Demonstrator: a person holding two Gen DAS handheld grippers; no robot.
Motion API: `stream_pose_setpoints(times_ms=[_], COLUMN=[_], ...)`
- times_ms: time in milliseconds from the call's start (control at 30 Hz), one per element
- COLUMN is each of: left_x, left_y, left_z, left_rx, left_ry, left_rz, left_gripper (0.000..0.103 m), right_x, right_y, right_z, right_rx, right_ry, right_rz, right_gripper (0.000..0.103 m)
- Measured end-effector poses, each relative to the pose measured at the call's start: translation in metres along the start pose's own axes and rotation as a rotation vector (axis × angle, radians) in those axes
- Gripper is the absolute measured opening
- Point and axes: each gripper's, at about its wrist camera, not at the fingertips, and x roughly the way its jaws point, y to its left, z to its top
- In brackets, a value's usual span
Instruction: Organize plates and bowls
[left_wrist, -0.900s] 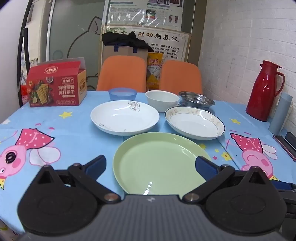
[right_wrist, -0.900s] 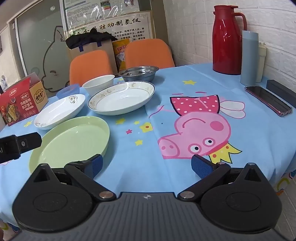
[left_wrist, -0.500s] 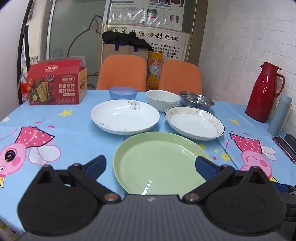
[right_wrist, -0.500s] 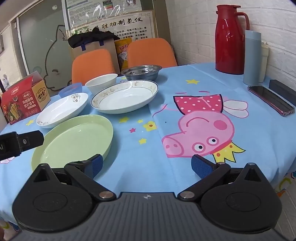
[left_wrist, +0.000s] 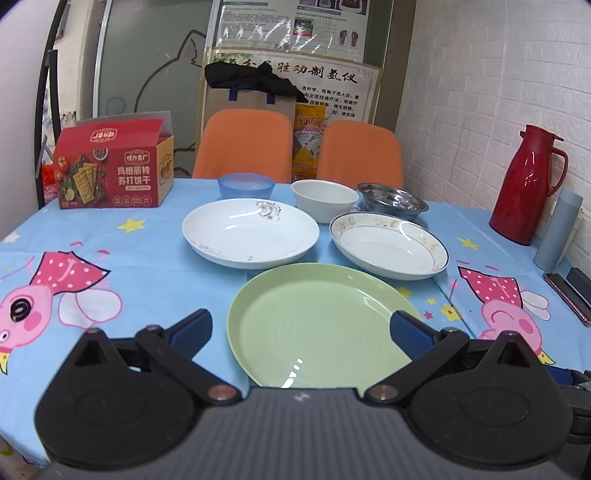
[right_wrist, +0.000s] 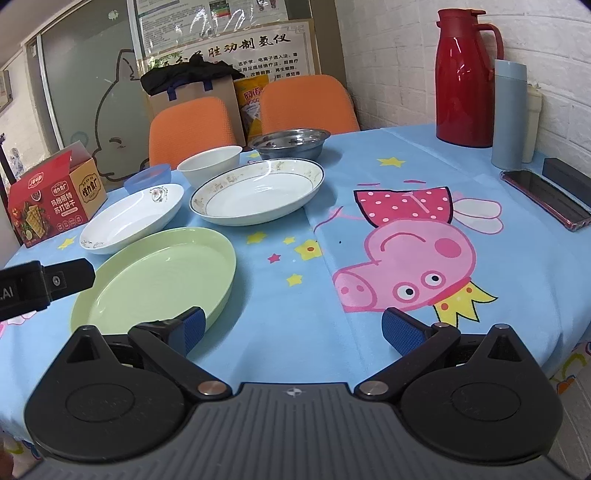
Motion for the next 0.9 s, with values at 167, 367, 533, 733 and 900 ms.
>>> stream_pose_setpoints(times_ms=[167,367,533,733,900], left_x=[-0.0001,0.0004,0.0008,0.0015,0.0017], left_y=[0.0003,0.0,0.0008,0.0019,0.002], left_z=[0.0,0.0007,0.0007,0.0005,0.0003], left_rx=[-0.001,-0.007,-0.008,-0.009,-0.009], left_ry=[-0.001,0.003,0.001,0.002,0.001], left_rz=[-0.001,-0.004,-0.004,-0.007,-0.007], left_gripper=[0.102,0.102,0.102,0.102,0.102], right_x=[-0.0002,0.0003,0.0009,0.0019,0.002], right_y=[0.003,0.0045,0.0064,0.0079,0.0079], right_z=[0.0004,0.0006,0.001,0.0008,0.0005], right_rx=[-0.009,-0.011,-0.017,-0.017,-0.018], right_ry=[-0.003,-0.001,0.0,0.001,0.003], right_rz=[-0.001,0.004,0.008,0.008,0.008], right_gripper=[0.103,0.103,0.103,0.103,0.103])
